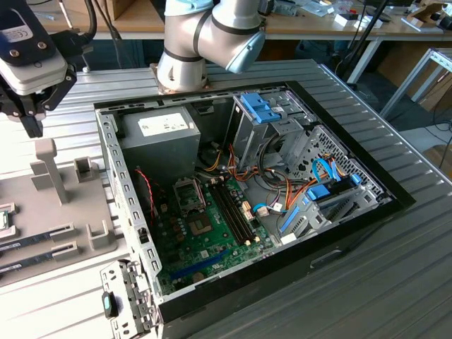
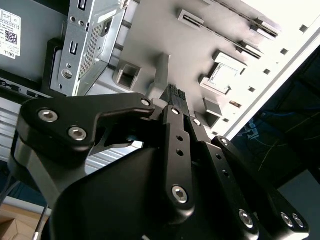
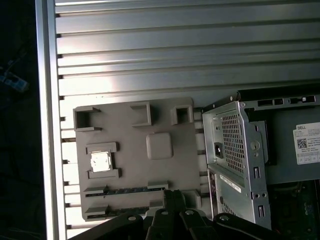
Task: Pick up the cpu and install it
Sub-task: 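Reach for the cpu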
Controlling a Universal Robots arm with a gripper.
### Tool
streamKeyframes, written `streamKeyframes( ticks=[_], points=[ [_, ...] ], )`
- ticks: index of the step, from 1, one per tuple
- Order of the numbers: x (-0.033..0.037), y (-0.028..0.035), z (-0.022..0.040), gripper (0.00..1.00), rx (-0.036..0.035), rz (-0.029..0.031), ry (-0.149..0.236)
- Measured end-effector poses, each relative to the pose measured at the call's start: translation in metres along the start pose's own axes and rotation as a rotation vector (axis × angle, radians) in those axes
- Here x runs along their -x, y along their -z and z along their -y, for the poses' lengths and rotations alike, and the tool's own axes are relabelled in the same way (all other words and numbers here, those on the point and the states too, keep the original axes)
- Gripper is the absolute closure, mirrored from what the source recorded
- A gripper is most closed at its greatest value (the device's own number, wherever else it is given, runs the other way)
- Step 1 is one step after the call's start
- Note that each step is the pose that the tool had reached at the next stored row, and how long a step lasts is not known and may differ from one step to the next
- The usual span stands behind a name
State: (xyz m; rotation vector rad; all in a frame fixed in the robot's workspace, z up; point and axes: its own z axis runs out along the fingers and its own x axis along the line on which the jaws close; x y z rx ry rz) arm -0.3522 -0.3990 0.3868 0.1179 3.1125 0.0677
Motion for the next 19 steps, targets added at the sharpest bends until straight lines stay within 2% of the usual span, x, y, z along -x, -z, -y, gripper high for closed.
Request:
streamKeyframes(
  ticks=[19],
  points=[
    [-0.0092,-0.0003,0.0007,0.89,0.0000,0.0001,0.000]
  ],
)
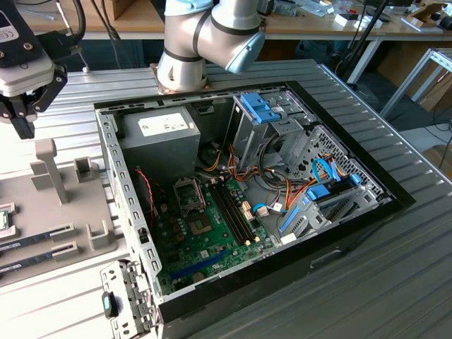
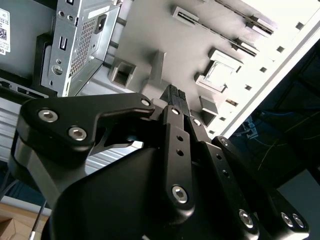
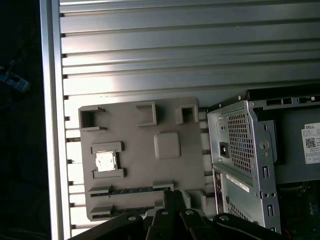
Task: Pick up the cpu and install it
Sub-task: 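Reach for the cpu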
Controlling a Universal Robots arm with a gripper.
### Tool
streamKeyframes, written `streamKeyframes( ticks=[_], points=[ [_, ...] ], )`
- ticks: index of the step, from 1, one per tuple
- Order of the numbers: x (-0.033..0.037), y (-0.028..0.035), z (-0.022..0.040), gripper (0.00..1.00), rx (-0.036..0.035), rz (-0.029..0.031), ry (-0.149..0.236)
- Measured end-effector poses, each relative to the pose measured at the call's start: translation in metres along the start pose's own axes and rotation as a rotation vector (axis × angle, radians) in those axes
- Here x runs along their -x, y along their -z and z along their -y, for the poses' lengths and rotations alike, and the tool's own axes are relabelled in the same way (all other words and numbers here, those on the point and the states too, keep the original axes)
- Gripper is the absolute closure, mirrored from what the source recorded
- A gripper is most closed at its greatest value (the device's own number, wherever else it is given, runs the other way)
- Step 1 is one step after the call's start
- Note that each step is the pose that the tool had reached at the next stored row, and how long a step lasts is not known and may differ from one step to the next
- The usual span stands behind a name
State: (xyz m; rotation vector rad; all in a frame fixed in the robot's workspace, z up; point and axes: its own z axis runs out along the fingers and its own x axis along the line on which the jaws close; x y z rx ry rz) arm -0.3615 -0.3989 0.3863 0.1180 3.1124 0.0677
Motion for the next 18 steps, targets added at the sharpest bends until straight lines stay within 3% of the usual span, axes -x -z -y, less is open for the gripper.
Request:
streamKeyframes(
  ticks=[18],
  points=[
    [-0.0057,-0.0006,0.0005,0.89,0.0000,0.0000,0.000]
  ],
)
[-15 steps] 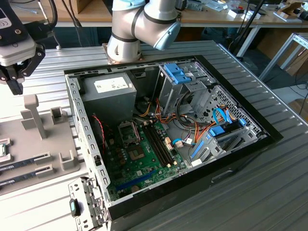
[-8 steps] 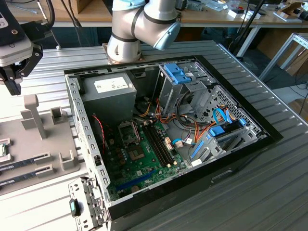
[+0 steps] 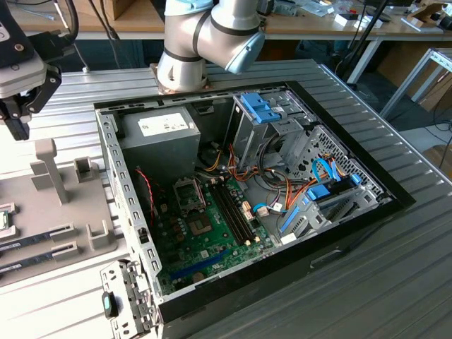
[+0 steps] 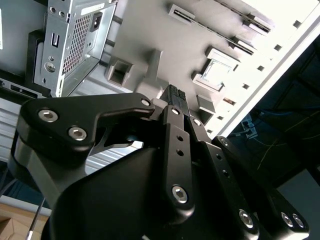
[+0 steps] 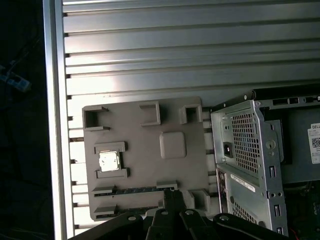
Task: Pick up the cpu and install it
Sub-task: 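Reach for the cpu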
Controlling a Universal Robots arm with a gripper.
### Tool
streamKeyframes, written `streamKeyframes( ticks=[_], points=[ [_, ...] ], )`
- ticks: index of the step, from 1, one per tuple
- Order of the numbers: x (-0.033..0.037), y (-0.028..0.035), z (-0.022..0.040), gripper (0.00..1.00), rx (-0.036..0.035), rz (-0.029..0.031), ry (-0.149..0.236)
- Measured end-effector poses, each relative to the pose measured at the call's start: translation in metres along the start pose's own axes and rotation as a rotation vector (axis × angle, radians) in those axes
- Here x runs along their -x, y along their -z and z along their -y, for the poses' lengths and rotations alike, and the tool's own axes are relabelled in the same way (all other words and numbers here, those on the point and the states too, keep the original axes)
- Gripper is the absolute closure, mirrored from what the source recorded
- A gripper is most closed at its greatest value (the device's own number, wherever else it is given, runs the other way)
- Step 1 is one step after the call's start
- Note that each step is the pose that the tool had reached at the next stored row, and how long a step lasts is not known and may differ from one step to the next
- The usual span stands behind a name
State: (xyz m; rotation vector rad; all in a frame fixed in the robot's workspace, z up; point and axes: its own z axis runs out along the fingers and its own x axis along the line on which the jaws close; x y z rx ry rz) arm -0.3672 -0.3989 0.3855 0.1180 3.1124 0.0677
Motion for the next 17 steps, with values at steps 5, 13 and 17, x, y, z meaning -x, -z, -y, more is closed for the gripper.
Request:
streamKeyframes(
  ticks=[5,13,17],
  points=[
    [-0.0018,-0.0006,0.0002,0.89,-0.0002,-0.0002,0.000],
    [-0.0074,-0.0053,0.0008,0.89,-0.0001,-0.0002,0.000],
    [-0.0084,-0.0063,0.0009,0.89,0.0000,0.0000,0.000]
  ],
)
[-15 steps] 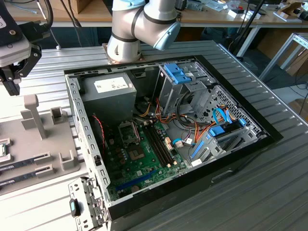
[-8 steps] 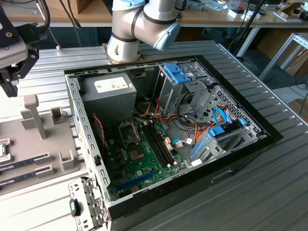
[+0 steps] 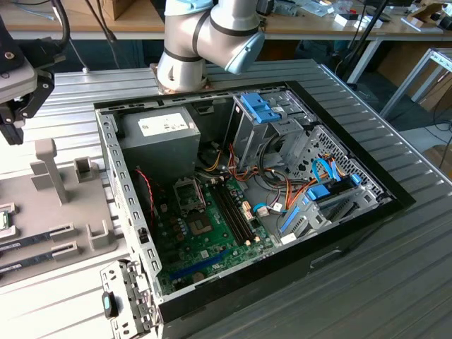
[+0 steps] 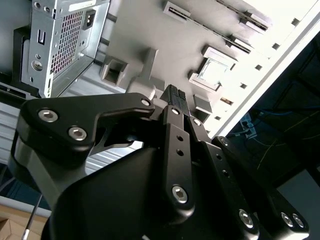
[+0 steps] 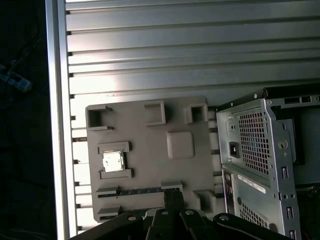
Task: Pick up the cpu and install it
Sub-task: 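Reach for the cpu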
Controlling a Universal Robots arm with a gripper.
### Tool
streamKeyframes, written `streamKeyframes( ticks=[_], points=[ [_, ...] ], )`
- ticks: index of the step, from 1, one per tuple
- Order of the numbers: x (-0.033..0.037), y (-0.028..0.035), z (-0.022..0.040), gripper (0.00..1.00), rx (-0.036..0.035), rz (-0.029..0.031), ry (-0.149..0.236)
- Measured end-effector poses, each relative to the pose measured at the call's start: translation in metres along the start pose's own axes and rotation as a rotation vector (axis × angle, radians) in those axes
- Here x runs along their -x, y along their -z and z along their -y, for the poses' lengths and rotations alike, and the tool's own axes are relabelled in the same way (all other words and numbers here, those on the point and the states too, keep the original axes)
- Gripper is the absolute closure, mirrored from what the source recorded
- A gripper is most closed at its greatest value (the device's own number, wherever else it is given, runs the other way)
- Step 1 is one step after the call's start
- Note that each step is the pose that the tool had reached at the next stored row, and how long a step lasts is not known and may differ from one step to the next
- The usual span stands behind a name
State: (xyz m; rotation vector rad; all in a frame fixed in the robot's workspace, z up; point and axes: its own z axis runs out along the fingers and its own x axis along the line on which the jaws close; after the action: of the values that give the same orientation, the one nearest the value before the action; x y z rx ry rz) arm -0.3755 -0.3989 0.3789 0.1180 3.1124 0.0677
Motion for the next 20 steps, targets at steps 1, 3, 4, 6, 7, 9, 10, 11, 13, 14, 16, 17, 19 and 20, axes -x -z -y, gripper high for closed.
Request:
streamKeyframes(
  ticks=[1,3,4,6,7,9,10,11,13,14,16,17,19,20],
  points=[
    [-0.0002,-0.0002,0.0000,0.89,0.0000,0.0000,0.000],
    [-0.0010,-0.0007,0.0001,0.89,0.0000,0.0000,0.000],
    [-0.0014,-0.0009,0.0001,0.89,-0.0001,-0.0001,0.000],
    [-0.0020,-0.0012,0.0002,0.89,0.0000,-0.0001,0.000],
    [-0.0023,-0.0014,0.0003,0.89,-0.0001,-0.0001,0.000],
    [-0.0029,-0.0021,0.0003,0.89,0.0000,-0.0001,0.000],
    [-0.0032,-0.0024,0.0004,0.89,-0.0001,-0.0001,0.000],
    [-0.0034,-0.0031,0.0004,0.89,0.0000,0.0000,0.000],
    [-0.0038,-0.0040,0.0005,0.89,-0.0001,-0.0001,0.000],
    [-0.0039,-0.0044,0.0005,0.89,-0.0001,-0.0001,0.000],
    [-0.0041,-0.0049,0.0005,0.89,0.0000,-0.0001,0.000],
    [-0.0042,-0.0052,0.0005,0.89,-0.0001,-0.0001,0.000],
    [-0.0045,-0.0060,0.0006,0.89,-0.0001,-0.0001,0.000],
    [-0.0046,-0.0062,0.0006,0.89,-0.0001,-0.0001,0.000]
  ],
)
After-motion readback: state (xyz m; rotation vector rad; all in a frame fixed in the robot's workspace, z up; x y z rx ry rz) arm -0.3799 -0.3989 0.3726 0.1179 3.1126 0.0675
